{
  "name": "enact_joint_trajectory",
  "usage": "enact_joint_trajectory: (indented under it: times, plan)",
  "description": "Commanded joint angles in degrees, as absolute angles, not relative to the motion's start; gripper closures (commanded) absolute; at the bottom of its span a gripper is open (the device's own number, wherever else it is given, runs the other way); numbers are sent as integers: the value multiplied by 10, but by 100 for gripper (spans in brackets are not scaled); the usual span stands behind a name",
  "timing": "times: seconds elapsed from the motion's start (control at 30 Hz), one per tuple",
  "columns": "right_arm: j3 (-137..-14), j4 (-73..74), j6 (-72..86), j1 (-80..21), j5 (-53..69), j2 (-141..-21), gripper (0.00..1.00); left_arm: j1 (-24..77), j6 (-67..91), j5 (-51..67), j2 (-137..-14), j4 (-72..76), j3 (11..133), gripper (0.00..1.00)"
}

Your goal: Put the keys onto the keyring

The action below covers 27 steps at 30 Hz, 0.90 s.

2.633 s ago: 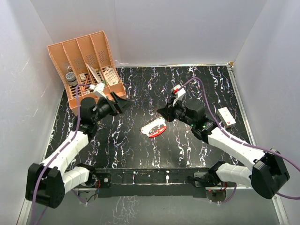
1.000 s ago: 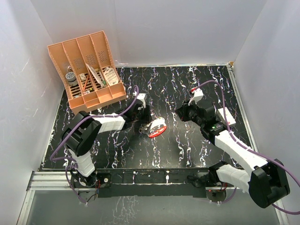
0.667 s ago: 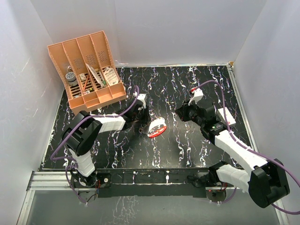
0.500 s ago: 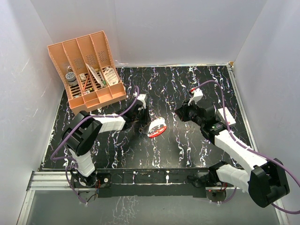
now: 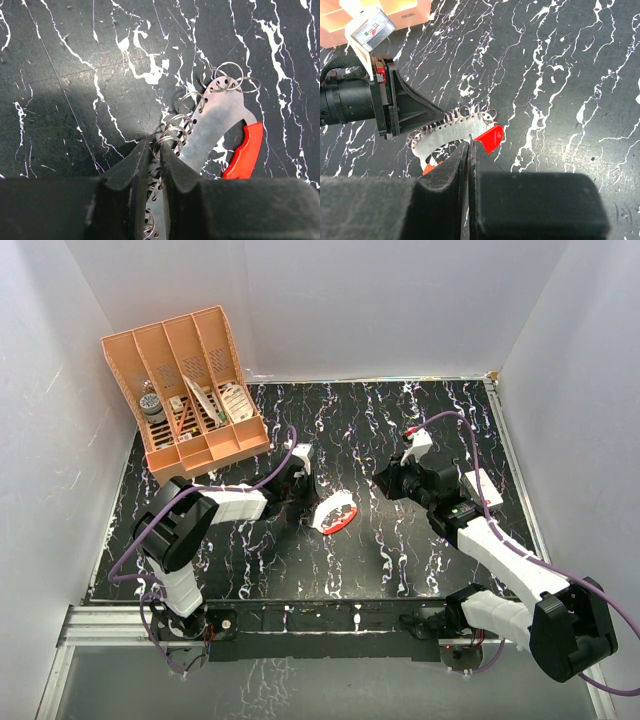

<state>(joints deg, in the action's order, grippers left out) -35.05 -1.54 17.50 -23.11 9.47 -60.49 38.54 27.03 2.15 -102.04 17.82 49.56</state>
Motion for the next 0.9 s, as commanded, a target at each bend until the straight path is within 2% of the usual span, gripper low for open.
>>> enact_joint_trajectory:
  times: [0.0,0.17,0.53,0.6,0.7,0.77,0.87]
  plan:
    - [-358,-46,172,-228,103,-599,100,389,262,32,-1003,178,487,90]
    - [-358,-46,171,-229,102,-598,100,389,253,32,-963,174,492,100]
    - [-359,-46,173,-229,114,-599,100,389,241,24,-864,165,487,100]
    - [-359,-46,174,-229,119,-601,100,389,236,31,-870,155,491,85]
    - [-362,-44,174,-229,139,-610,100,389,227,49,-890,153,494,55]
    - [-366,-38,174,-229,150,-618,100,389,225,54,-906,155,496,49]
    - [-361,-39,177,-229,159,-623,100,389,222,63,-936,164,497,48]
